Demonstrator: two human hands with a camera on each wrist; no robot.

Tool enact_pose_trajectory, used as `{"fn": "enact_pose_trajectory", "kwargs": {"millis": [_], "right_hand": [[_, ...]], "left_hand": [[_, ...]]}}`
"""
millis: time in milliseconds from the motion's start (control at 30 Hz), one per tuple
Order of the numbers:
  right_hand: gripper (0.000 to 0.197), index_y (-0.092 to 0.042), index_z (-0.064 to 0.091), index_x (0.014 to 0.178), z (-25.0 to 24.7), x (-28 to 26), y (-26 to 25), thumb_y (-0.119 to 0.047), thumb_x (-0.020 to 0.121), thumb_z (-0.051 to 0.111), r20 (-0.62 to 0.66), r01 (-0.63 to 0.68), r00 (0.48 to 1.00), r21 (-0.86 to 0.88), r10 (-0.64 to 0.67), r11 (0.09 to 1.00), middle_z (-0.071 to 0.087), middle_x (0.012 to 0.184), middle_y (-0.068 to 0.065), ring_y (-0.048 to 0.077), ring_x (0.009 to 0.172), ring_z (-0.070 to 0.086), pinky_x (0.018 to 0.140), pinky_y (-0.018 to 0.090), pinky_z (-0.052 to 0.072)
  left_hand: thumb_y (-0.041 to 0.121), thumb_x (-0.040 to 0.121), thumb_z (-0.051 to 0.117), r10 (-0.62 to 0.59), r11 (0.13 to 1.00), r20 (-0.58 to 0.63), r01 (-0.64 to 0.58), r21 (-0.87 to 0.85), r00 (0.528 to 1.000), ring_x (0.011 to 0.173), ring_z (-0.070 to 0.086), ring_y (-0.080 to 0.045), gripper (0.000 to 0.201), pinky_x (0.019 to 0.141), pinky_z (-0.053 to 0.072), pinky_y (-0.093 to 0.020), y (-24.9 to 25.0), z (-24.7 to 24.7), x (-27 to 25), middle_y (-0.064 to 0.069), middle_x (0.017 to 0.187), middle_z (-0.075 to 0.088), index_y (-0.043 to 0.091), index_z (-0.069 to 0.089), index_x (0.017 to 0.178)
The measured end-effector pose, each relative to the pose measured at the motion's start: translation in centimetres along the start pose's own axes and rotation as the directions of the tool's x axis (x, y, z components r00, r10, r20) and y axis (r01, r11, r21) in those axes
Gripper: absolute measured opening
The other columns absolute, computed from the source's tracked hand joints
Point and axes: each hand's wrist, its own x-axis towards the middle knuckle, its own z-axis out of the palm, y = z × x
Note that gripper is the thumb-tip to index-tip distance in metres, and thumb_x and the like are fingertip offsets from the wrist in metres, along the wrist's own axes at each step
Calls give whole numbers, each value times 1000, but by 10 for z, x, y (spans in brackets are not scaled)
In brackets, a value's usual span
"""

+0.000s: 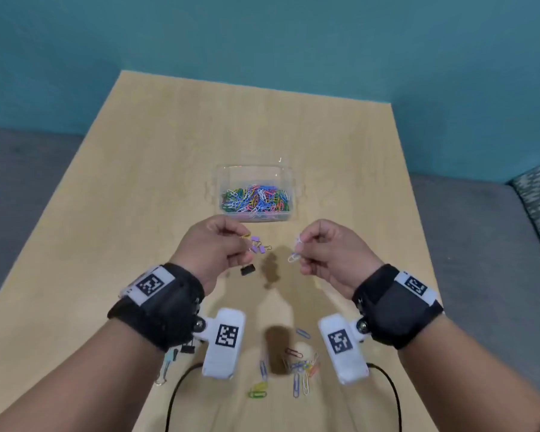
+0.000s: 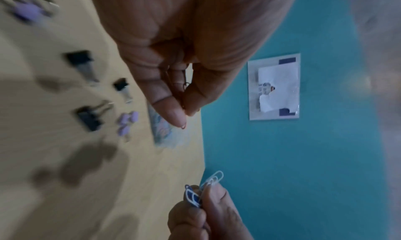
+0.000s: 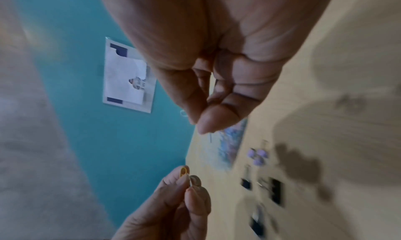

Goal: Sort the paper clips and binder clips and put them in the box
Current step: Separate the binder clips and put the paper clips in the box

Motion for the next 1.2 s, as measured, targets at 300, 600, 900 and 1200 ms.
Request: {"fn": "enact_pose_trajectory", "kwargs": {"millis": [300, 600, 900, 1200], "right_hand": [[14, -10, 56, 83, 32, 100, -67, -1, 83, 66, -76, 74, 991, -401, -113, 913, 55, 78, 11, 23, 63, 61, 66, 41, 59], [34, -14, 56, 124, -11, 25, 7, -20, 91, 55, 59, 195, 943, -895, -326, 401, 54, 121, 10, 25, 107, 57, 92, 29, 42], [58, -7, 38, 142, -19, -92, 163, -37, 92, 34, 363, 358, 929, -931, -69, -69, 37, 151, 12, 30, 141, 32, 109, 46, 36], [62, -25, 39, 136, -39, -145, 177, -21, 78, 62, 158, 245, 936, -935, -315, 257, 47, 128, -7, 17, 113, 43, 97, 18, 35]], "left_hand": [[-8, 79, 62, 197, 928, -102, -152, 341, 975, 64, 61, -25, 20, 72, 60, -40, 56, 11, 83, -10, 83, 59, 12, 64, 82], [10, 85, 55, 437, 531, 143, -383, 756, 888, 95, 62, -19, 30, 86, 47, -30, -2, -13, 11, -2, 107, 65, 17, 66, 112], [32, 84, 41, 36, -106, 679, -673, 732, 733, 133, 42, -29, 52, 102, 44, -42, -168, -7, -102, -10, 140, 49, 10, 53, 129], [19, 70, 67, 257, 0, 582, -603, 798, 771, 101, 50, -22, 54, 91, 43, -29, -173, -30, -120, -1, 122, 53, 17, 54, 122]]}}
